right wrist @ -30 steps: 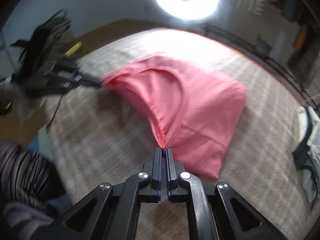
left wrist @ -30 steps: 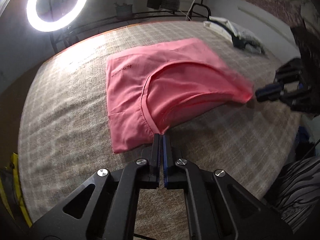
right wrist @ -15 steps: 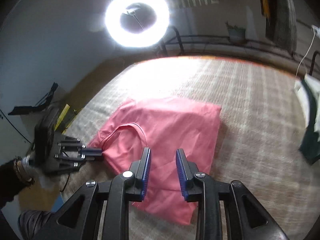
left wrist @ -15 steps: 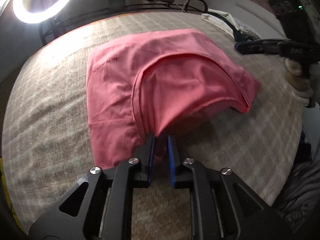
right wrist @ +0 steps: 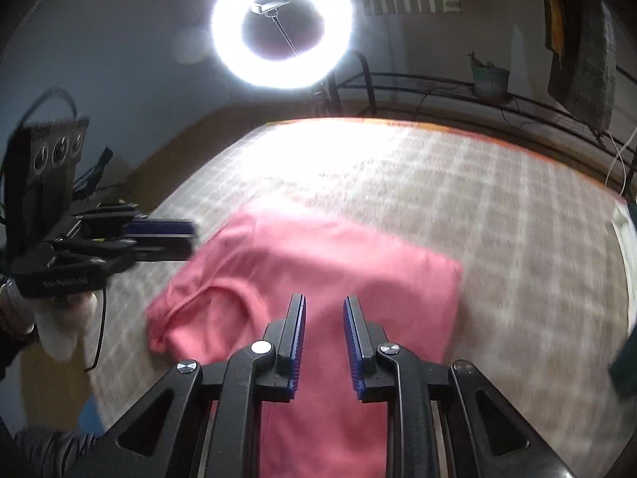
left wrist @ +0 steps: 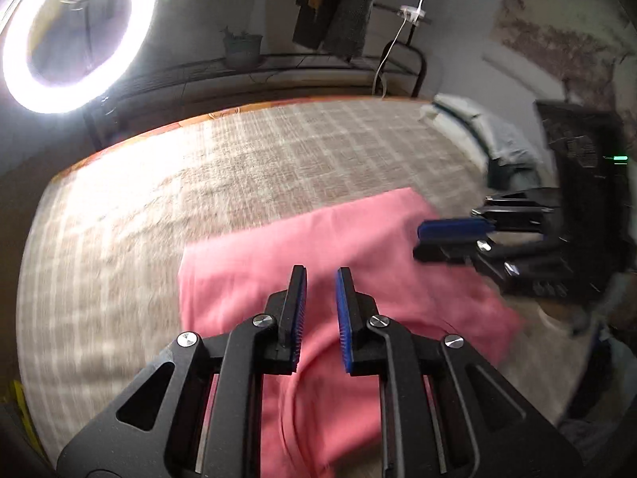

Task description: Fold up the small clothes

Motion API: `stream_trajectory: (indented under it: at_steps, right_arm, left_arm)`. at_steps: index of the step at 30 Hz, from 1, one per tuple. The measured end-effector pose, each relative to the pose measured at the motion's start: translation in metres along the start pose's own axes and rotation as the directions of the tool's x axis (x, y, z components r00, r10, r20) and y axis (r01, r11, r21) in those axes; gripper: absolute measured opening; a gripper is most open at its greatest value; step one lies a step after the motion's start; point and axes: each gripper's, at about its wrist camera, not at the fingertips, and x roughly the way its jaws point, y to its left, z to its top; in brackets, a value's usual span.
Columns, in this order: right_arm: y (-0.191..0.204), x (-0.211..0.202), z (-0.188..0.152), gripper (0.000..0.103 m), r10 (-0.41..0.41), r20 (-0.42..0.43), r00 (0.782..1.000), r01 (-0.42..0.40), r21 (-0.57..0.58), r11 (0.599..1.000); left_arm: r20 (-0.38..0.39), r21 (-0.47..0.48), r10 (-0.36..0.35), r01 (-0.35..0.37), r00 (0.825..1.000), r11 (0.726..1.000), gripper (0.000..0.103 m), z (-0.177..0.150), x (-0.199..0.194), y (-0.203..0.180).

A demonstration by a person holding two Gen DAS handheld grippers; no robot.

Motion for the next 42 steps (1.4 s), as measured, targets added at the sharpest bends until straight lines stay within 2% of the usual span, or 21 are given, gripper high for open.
stream_trajectory:
  at_steps: [3, 5, 6, 7, 10, 11, 14, 16, 20, 23, 25, 27, 30, 31, 34, 37, 38, 39, 42]
  right_arm:
    - [-0.003, 0.023, 0.004, 0.019, -0.005, -0.022, 1.000, 0.005, -0.002, 1.000]
    - [-0.010, 0.035, -0.001, 0.019, -0.010, -0.054, 0.999, 0.011, 0.011, 1.000]
    - [-0.013, 0.040, -0.005, 0.019, -0.015, -0.069, 0.997, 0.016, 0.014, 1.000]
    - [-0.016, 0.045, -0.008, 0.018, -0.021, -0.089, 0.996, 0.022, 0.015, 1.000]
    - [-0.022, 0.043, -0.013, 0.016, -0.013, -0.095, 0.995, 0.014, 0.009, 1.000]
    - [-0.025, 0.040, -0.013, 0.017, -0.004, -0.091, 0.996, 0.005, 0.016, 1.000]
    - [-0.039, 0.017, -0.012, 0.030, 0.025, -0.034, 0.999, -0.023, 0.062, 0.998]
    - [-0.059, 0.004, -0.013, 0.030, 0.052, 0.005, 0.999, -0.052, 0.140, 0.989]
    - [-0.102, 0.000, -0.016, 0.030, 0.048, 0.040, 0.998, -0.058, 0.309, 0.949]
    - [-0.113, 0.007, -0.013, 0.028, 0.063, 0.059, 0.996, -0.080, 0.353, 0.932]
    - [-0.109, 0.015, -0.007, 0.024, 0.045, 0.050, 0.998, -0.059, 0.331, 0.942]
    - [-0.103, 0.026, -0.001, 0.019, -0.004, 0.026, 1.000, -0.004, 0.280, 0.960]
    - [-0.102, 0.043, 0.005, 0.017, -0.143, -0.042, 0.989, 0.149, 0.226, 0.963]
    - [-0.106, 0.047, 0.004, 0.012, -0.187, -0.064, 0.980, 0.197, 0.221, 0.955]
    - [-0.116, 0.034, 0.005, 0.016, -0.224, -0.061, 0.973, 0.232, 0.231, 0.945]
    - [-0.124, 0.009, 0.000, 0.021, -0.195, -0.028, 0.980, 0.195, 0.278, 0.941]
    - [-0.127, 0.001, -0.004, 0.030, -0.172, -0.016, 0.985, 0.169, 0.298, 0.939]
    - [-0.130, -0.007, -0.008, 0.035, -0.143, 0.000, 0.990, 0.135, 0.319, 0.938]
    - [-0.132, -0.027, -0.021, 0.040, -0.052, 0.044, 0.998, 0.033, 0.366, 0.930]
  left_arm:
    - [-0.062, -0.010, 0.022, -0.023, 0.998, 1.000, 0.013, -0.003, 0.033, 0.006]
    - [-0.094, 0.007, 0.044, -0.044, 0.995, 0.999, 0.013, -0.018, 0.052, 0.009]
    - [-0.045, 0.013, 0.039, -0.039, 0.998, 0.999, 0.013, -0.024, 0.050, 0.009]
    - [-0.036, 0.027, 0.041, -0.040, 0.999, 0.999, 0.014, -0.027, 0.049, 0.009]
    - [-0.051, 0.005, 0.021, -0.021, 0.998, 1.000, 0.014, -0.026, 0.040, 0.014]
    - [-0.040, -0.010, 0.016, -0.017, 0.999, 1.000, 0.014, -0.025, 0.033, 0.017]
    - [0.013, -0.041, 0.029, -0.028, 1.000, 0.999, 0.014, -0.019, 0.011, 0.032]
    - [0.023, -0.076, 0.033, -0.032, 0.999, 0.997, 0.014, -0.010, 0.009, 0.040]
    - [0.033, -0.142, 0.022, -0.018, 0.999, 0.990, 0.014, -0.003, 0.014, 0.059]
    - [0.017, -0.133, 0.035, -0.033, 0.999, 0.991, 0.014, -0.001, 0.028, 0.059]
    - [-0.002, -0.119, 0.054, -0.054, 0.999, 0.991, 0.014, 0.000, 0.044, 0.055]
    - [-0.021, -0.108, 0.107, -0.109, 0.994, 0.988, 0.014, -0.002, 0.055, 0.060]
    - [-0.022, -0.184, 0.113, -0.115, 0.993, 0.976, 0.020, -0.004, 0.062, 0.076]
    - [-0.019, -0.202, 0.118, -0.119, 0.993, 0.972, 0.020, -0.004, 0.059, 0.080]
    - [-0.002, -0.220, 0.180, -0.176, 0.984, 0.960, 0.020, -0.006, 0.043, 0.094]
    - [0.025, -0.300, 0.192, -0.176, 0.981, 0.937, 0.020, -0.016, 0.010, 0.115]
    - [0.031, -0.337, 0.183, -0.162, 0.983, 0.928, 0.021, -0.022, 0.000, 0.121]
    - [0.037, -0.375, 0.165, -0.139, 0.986, 0.917, 0.030, -0.028, -0.010, 0.126]
    - [0.045, -0.505, 0.073, -0.040, 0.996, 0.862, 0.055, -0.064, -0.041, 0.134]
